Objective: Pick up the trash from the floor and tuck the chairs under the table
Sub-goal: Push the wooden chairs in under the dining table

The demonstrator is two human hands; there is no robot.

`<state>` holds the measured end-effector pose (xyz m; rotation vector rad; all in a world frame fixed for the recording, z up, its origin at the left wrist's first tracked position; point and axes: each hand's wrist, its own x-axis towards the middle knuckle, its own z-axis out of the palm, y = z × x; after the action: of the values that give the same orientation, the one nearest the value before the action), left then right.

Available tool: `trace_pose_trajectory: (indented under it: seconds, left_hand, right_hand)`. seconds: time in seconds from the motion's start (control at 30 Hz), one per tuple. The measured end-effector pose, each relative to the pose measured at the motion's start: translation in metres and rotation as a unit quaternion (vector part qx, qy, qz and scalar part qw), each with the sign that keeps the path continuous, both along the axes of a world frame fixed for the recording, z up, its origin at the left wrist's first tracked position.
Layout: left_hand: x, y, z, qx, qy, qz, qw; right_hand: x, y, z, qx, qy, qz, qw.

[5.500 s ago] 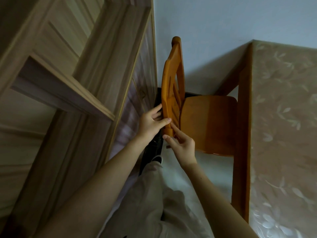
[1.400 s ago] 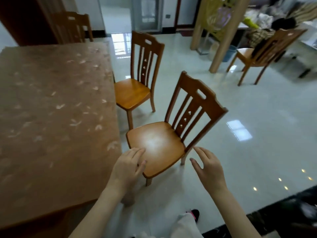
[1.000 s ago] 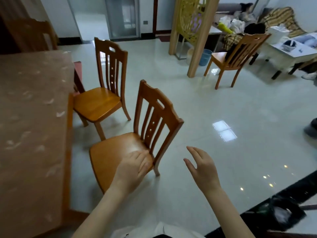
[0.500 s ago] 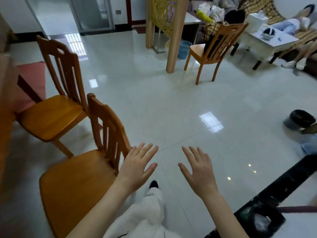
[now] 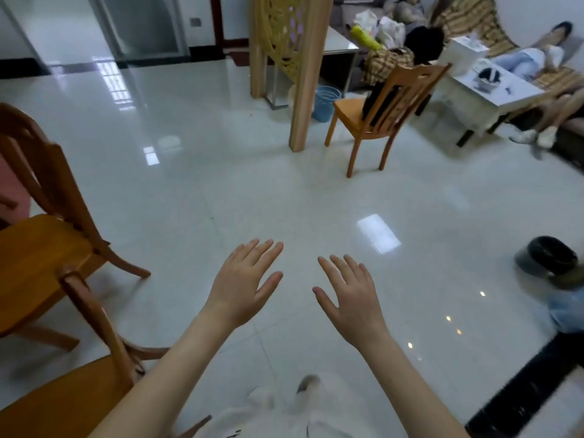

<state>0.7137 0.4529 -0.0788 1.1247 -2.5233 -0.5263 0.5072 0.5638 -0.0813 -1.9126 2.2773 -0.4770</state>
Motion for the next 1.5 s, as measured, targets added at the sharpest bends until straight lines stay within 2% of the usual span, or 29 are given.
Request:
trace_pose_trajectory:
  seconds: [0.23,0.4,0.57,0.8,0.9,1.13,1.2,1.33,1.4,1.5]
  left_hand:
    - [-0.025,-0.037,-0.03,0.034,-0.041,0.152,0.987]
    - [-0.037,-0.042,-0.033,0.047,-0.035,0.341,0.938]
    - [-0.031,-0.023,-0.021,0.028,-0.031,0.513,0.858]
    - [-0.002,0.044,-0.02,0.053,-0.071,0.697,0.711]
    - [0.014,0.066,-0.027,0.058,-0.09,0.743,0.66]
    - [0.057,0.074,-0.061,0.126,-0.057,0.823,0.551]
    - [0.068,0.071,-0.07,0.157,-0.04,0.829,0.535]
    - [0.079,0.063,-0.086,0.187,-0.04,0.828,0.527]
    - [0.078,0.057,-0.092,0.173,-0.049,0.84,0.511]
    - [0.079,0.05,-0.097,0.143,-0.024,0.865,0.481]
  right_hand:
    - [-0.048,-0.125,-0.021,0.022,-0.014,0.159,0.987]
    - [-0.052,-0.215,-0.022,0.055,-0.018,0.336,0.94]
    - [-0.007,-0.275,-0.015,0.05,-0.025,0.534,0.844]
    - [0.109,-0.294,-0.021,-0.006,0.0,0.748,0.664]
    - [0.167,-0.289,-0.024,-0.019,0.022,0.804,0.593]
    - [0.281,-0.282,-0.047,-0.013,0.103,0.879,0.466]
    - [0.308,-0.286,-0.056,-0.001,0.128,0.892,0.434]
    - [0.346,-0.299,-0.074,0.034,0.175,0.908,0.379]
    - [0.357,-0.307,-0.081,0.044,0.167,0.915,0.364]
    - [0.366,-0.312,-0.086,0.04,0.151,0.918,0.364]
